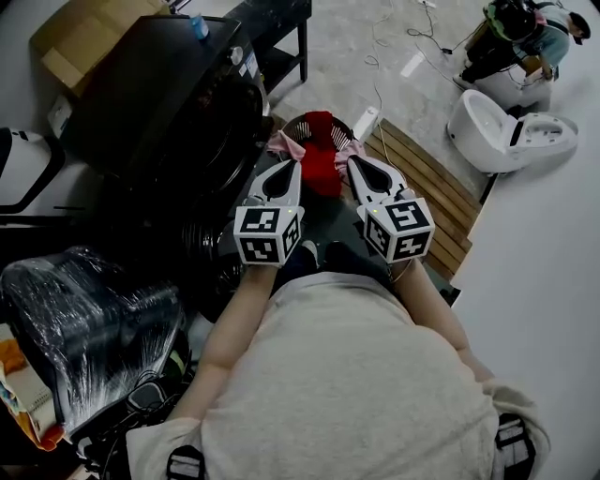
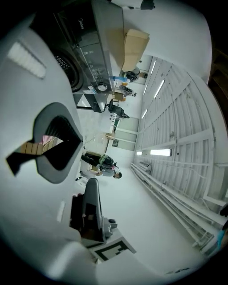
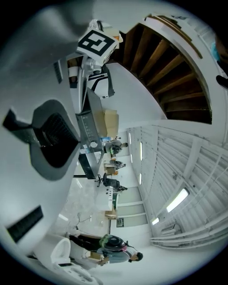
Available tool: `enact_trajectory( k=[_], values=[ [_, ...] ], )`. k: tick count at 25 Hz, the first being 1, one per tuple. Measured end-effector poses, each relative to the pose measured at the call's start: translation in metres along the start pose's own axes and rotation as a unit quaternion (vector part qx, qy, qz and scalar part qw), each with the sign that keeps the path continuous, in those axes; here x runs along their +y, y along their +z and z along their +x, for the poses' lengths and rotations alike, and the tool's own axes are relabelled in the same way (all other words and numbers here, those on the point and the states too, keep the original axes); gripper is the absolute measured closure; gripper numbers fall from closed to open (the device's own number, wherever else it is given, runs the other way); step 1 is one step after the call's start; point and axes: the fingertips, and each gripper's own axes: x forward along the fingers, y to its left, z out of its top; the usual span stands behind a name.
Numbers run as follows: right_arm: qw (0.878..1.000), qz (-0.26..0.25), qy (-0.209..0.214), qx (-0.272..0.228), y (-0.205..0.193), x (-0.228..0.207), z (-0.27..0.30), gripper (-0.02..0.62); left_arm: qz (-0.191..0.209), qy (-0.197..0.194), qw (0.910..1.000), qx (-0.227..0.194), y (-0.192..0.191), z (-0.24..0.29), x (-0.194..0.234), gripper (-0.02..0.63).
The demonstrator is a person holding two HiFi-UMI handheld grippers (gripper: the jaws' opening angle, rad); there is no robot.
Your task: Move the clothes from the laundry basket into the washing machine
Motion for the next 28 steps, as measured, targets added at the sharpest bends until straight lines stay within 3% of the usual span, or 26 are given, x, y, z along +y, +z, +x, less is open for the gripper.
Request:
enact_trajectory(
  k=[4, 12, 22, 28],
  values=[
    [1.0, -0.003, -0.02, 0.002, 0.005, -0.003, 0.005, 0.587, 0.023, -0.008, 0.9997, 0.011, 0.002, 0.0, 0.011, 0.597],
    [0.999, 0.016, -0.031, 0.036, -0.021, -0.021, 0.03, 0.586, -0.003, -0.024, 0.9986, 0.048, -0.031, 0.025, 0.032, 0.597],
    [0.995, 0.018, 0.029, 0.092, -0.033, -0.082, 0.105, 0.587, -0.034, 0.004, 0.9932, 0.111, -0.059, 0.115, 0.059, 0.597],
    [0.989, 0.018, 0.057, 0.135, -0.05, -0.135, 0.14, 0.588, -0.076, 0.014, 0.9844, 0.158, -0.085, 0.158, 0.065, 0.597]
  ],
)
